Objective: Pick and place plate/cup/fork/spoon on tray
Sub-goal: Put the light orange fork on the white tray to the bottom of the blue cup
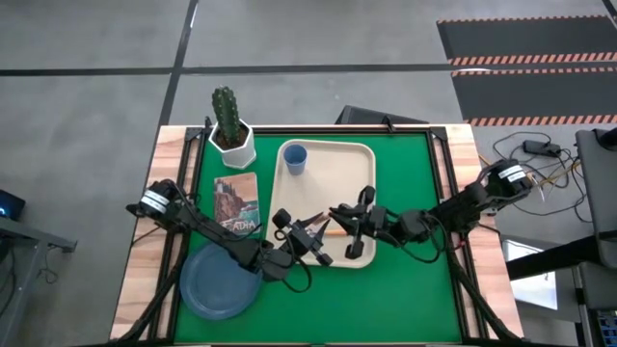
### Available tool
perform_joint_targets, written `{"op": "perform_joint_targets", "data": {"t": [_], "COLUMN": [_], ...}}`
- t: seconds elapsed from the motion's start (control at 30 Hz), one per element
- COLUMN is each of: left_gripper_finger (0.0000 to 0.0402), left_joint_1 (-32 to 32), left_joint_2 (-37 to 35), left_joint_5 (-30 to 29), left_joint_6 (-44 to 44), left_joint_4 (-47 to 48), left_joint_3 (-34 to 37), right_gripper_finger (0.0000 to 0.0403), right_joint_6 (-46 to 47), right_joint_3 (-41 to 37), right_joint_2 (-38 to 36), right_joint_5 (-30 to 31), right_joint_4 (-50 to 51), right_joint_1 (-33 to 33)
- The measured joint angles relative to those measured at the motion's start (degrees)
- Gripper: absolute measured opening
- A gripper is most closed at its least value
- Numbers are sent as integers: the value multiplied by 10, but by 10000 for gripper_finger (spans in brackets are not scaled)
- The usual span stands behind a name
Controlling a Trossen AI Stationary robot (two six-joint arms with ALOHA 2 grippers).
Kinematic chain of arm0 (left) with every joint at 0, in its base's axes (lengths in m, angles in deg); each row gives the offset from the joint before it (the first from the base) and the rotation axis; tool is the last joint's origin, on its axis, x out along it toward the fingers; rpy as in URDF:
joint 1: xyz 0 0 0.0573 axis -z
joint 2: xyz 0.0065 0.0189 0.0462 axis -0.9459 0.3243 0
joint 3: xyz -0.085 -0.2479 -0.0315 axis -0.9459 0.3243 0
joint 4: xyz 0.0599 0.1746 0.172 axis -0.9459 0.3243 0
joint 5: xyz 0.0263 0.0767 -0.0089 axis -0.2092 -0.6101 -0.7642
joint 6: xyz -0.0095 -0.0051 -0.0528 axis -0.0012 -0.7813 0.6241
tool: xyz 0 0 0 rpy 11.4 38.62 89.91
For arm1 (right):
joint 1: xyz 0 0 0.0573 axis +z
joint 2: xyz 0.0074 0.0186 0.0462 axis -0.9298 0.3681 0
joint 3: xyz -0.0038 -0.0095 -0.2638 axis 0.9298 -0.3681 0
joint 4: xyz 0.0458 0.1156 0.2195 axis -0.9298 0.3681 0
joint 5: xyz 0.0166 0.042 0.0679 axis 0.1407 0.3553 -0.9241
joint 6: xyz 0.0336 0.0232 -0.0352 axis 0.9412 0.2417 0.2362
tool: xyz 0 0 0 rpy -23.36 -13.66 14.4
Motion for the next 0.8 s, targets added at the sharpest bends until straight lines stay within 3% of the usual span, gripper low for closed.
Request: {"op": "perform_joint_targets", "data": {"t": [0.23,0.43,0.6,0.8], "left_gripper_finger": [94,105,138,183], "left_joint_1": [7,8,11,15], "left_joint_2": [0,-3,-20,-52], "left_joint_5": [8,88,150,205], "left_joint_6": [-4,-5,-16,-48], "left_joint_4": [0,0,5,5], "left_joint_3": [1,-2,2,2], "right_gripper_finger": [15,14,14,13], "right_joint_6": [10,22,58,139], "right_joint_3": [0,0,29,104], "right_joint_2": [-63,-146,-229,-272], "right_joint_5": [0,0,-9,-113], "right_joint_4": [129,315,590,923], "right_joint_1": [0,0,-4,-7]}}
